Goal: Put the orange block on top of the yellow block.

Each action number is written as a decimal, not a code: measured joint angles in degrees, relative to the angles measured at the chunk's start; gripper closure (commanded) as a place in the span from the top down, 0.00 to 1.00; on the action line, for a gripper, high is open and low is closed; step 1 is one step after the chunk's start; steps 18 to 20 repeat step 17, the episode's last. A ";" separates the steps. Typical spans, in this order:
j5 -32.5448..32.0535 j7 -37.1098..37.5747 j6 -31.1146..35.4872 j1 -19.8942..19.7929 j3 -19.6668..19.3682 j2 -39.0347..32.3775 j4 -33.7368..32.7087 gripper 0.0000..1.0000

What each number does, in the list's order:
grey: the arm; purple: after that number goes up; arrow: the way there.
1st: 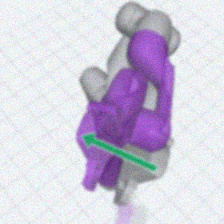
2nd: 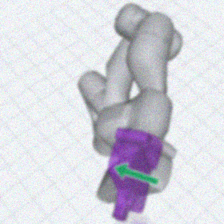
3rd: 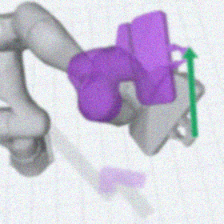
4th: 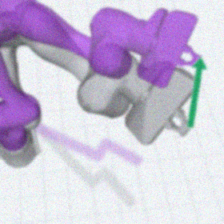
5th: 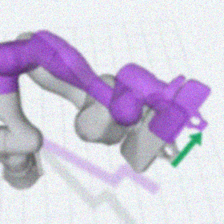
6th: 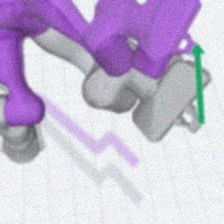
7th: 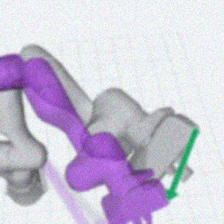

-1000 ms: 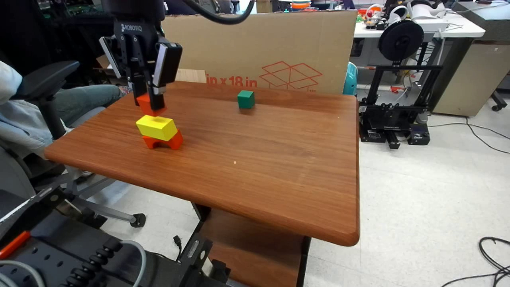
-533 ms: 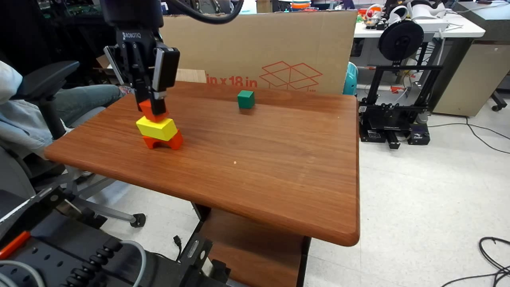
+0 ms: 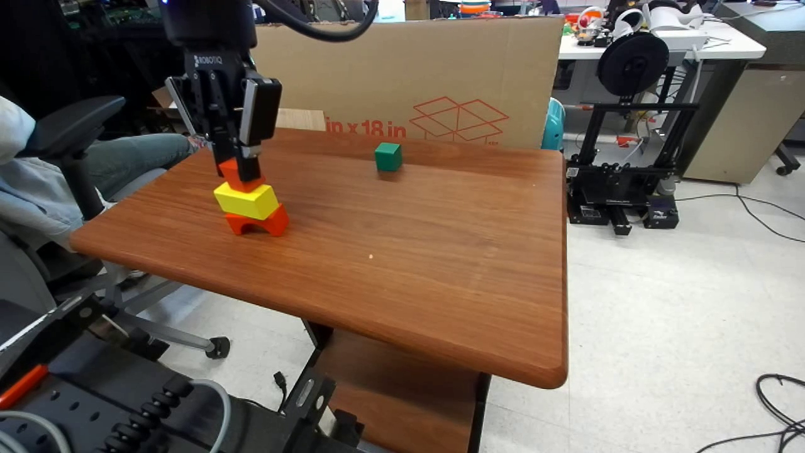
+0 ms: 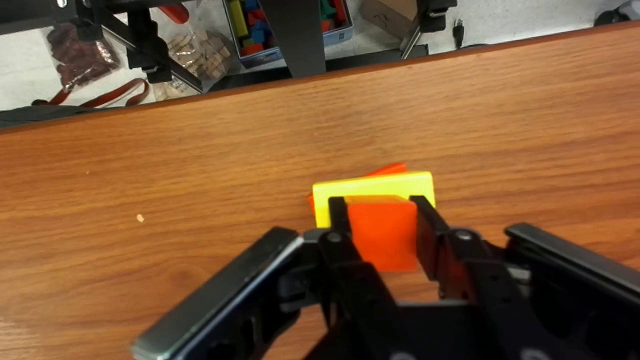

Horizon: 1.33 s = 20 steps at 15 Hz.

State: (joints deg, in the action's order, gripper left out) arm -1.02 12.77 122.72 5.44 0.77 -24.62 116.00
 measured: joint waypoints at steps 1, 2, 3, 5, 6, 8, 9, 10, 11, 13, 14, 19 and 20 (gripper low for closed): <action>0.00 0.09 0.00 0.09 0.00 -0.01 0.00 0.73; 0.00 0.14 0.00 0.18 0.00 -0.02 0.00 0.79; 0.00 0.20 0.00 0.23 0.00 -0.02 0.00 0.88; -0.01 0.30 0.00 0.28 0.00 -0.01 0.01 0.99; -0.01 0.36 0.04 0.28 -0.03 0.03 0.01 1.00; -0.03 0.62 0.51 0.28 -0.30 0.41 -0.01 1.00; -0.16 0.87 1.15 0.27 -0.59 0.76 -0.08 1.00; -0.63 0.99 1.53 0.25 -1.00 1.13 -0.32 1.00; -1.52 1.04 2.15 0.22 -1.53 1.52 -0.66 1.00; -3.53 1.05 3.29 0.08 -2.72 2.04 -1.60 1.00; -4.58 1.05 4.09 -0.05 -3.29 2.16 -2.10 1.00; -5.46 1.06 4.70 -0.51 -4.35 2.16 -3.48 1.00; -5.46 1.06 4.70 -0.51 -4.35 2.16 -3.48 1.00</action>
